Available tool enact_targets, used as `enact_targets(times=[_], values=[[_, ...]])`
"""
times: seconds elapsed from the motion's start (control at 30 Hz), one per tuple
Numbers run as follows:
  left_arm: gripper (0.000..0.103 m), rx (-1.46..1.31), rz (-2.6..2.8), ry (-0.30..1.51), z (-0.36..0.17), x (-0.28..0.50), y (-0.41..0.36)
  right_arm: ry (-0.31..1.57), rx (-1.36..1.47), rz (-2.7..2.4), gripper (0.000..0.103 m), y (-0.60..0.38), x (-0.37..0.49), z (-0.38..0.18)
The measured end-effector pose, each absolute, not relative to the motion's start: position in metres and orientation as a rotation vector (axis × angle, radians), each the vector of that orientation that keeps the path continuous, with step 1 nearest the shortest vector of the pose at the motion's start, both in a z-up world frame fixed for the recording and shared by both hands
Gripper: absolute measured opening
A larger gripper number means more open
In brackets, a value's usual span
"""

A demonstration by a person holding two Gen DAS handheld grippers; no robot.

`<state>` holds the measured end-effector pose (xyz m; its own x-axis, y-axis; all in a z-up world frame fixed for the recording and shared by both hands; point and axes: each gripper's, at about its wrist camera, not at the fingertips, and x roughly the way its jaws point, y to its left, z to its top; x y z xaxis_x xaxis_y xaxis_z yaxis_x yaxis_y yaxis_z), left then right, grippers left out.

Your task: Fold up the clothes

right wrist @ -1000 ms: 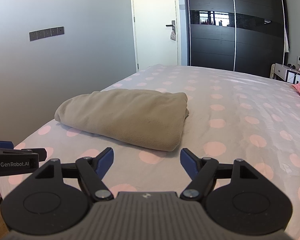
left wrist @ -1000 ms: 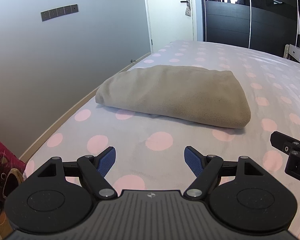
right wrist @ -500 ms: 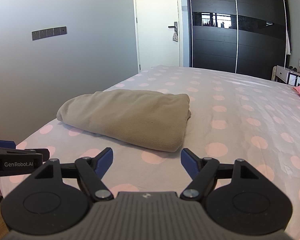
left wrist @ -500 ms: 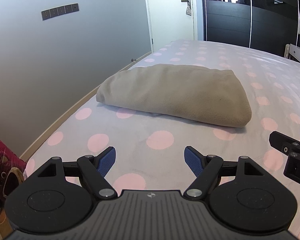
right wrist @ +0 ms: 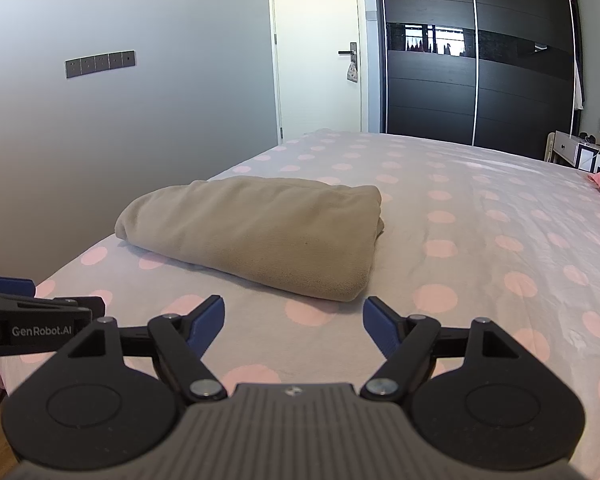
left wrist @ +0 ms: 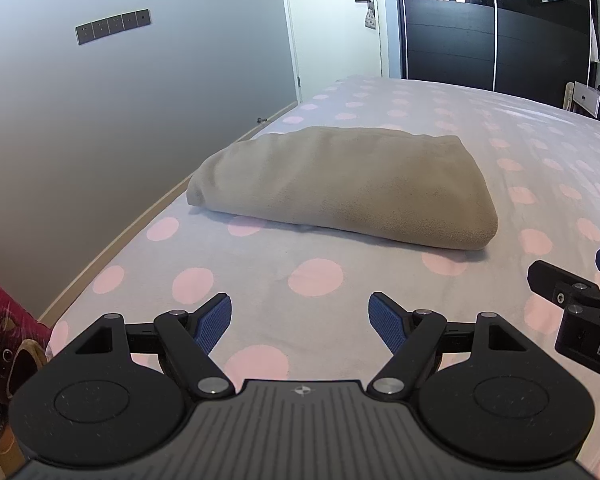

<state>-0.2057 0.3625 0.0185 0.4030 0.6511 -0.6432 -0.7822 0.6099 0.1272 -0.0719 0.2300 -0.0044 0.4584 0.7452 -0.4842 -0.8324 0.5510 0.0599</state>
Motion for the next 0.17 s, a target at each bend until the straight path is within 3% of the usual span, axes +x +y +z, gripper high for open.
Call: enact_targets(times=[0.17], values=[[0.075,-0.207,0.910,0.709,0.0186,-0.2061,0.3600,0.498,-0.199,0.979,0.079,0.2300,-0.0722,-0.0060]])
